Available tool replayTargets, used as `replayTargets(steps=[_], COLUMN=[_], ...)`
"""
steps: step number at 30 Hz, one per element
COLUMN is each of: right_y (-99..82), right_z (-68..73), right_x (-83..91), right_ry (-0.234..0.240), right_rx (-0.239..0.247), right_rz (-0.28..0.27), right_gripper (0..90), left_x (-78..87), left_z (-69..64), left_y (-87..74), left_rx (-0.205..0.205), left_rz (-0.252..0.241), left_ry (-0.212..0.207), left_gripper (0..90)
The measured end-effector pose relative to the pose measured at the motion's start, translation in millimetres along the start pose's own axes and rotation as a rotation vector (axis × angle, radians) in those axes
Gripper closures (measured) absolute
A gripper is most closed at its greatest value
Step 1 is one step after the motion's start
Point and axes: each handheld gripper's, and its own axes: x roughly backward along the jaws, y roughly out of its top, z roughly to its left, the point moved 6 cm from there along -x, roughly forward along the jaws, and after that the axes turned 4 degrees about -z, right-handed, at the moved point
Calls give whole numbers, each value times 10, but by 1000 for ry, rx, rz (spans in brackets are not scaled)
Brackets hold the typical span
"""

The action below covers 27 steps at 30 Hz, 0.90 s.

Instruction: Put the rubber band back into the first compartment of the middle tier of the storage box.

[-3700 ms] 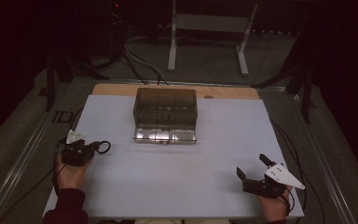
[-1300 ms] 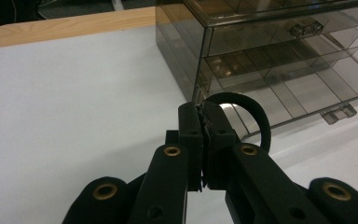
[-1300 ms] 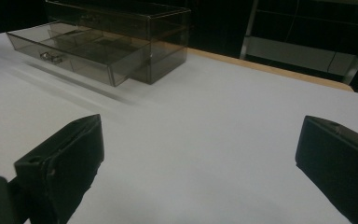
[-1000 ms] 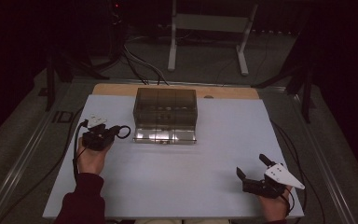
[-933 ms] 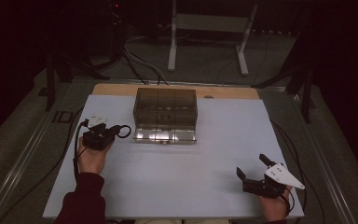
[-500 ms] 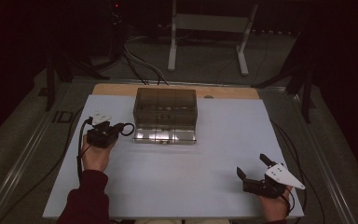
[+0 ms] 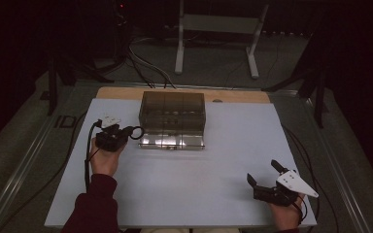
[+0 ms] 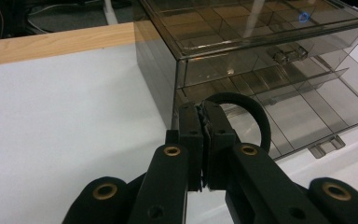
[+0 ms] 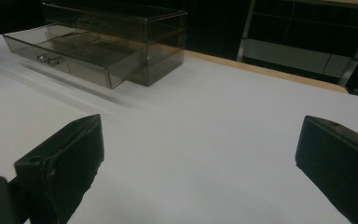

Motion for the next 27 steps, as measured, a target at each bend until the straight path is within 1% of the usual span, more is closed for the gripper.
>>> replayTargets(steps=[13,27], right_y=[3,0], right_z=[0,-7], right_x=[-3,-2], right_ry=[1,-1], right_rx=[3,0], right_rz=[-2,-1], right_gripper=[14,14], left_x=[-114,-190], left_z=[-69,-132], left_y=[8,35], left_rx=[-17,-38], left_rz=[15,22], left_ry=[-4,-8], left_gripper=[890,889])
